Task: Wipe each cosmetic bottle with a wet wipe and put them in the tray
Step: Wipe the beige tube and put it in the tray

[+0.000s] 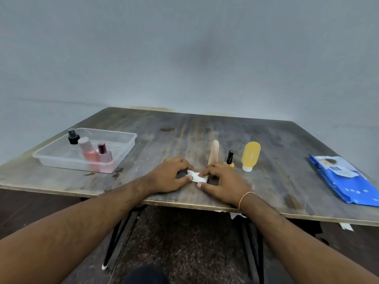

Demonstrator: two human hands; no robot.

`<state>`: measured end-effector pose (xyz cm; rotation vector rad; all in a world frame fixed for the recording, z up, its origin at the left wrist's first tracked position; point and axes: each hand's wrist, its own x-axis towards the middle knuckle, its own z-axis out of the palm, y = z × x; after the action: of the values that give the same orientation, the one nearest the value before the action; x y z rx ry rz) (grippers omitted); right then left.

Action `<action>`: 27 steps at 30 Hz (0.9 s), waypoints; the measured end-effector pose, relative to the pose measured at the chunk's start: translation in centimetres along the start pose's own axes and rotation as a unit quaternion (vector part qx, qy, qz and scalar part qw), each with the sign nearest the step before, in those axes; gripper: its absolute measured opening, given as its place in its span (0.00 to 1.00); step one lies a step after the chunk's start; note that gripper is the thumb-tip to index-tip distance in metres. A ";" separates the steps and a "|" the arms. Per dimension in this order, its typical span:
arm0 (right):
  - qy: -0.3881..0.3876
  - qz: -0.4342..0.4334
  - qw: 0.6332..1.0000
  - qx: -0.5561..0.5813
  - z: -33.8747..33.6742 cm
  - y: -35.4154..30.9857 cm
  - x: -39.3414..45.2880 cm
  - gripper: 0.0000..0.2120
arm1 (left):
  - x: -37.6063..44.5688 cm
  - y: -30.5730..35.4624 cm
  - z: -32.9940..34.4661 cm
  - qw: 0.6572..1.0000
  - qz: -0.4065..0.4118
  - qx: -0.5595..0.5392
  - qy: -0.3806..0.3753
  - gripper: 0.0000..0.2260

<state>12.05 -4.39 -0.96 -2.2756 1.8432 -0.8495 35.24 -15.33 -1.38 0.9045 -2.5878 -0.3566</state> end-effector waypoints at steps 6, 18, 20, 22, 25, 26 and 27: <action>0.059 0.072 0.982 0.165 0.0 0.4 -0.1 0.02 | 1.2 -0.5 0.8 0.993 -0.042 -0.098 0.044 0.18; 0.132 0.106 0.918 0.360 -0.3 1.0 -0.5 0.09 | 6.8 2.7 1.5 0.986 -0.164 0.006 -0.027 0.23; 0.128 0.096 0.909 0.385 -0.4 1.2 -0.5 0.06 | 7.0 3.0 1.7 0.985 -0.173 -0.006 -0.017 0.16; 0.125 0.089 0.903 0.400 -0.5 1.4 -0.5 0.05 | 6.8 3.0 1.9 0.982 -0.181 -0.055 0.010 0.08; 0.129 0.088 0.899 0.410 -0.5 1.3 -0.4 0.04 | 6.9 2.2 2.3 0.978 -0.181 -0.101 0.022 0.11; 0.131 0.087 0.899 0.409 -0.4 1.3 -0.4 0.04 | 6.9 2.1 2.3 0.979 -0.181 -0.094 0.009 0.14; 0.134 0.086 0.901 0.403 -0.3 1.3 -0.4 0.04 | 7.1 2.1 2.2 0.980 -0.180 -0.083 -0.007 0.20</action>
<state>10.77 -4.28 -1.39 -1.5074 1.3429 -1.5786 28.05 -17.99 -0.77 1.3114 -2.3555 -0.6679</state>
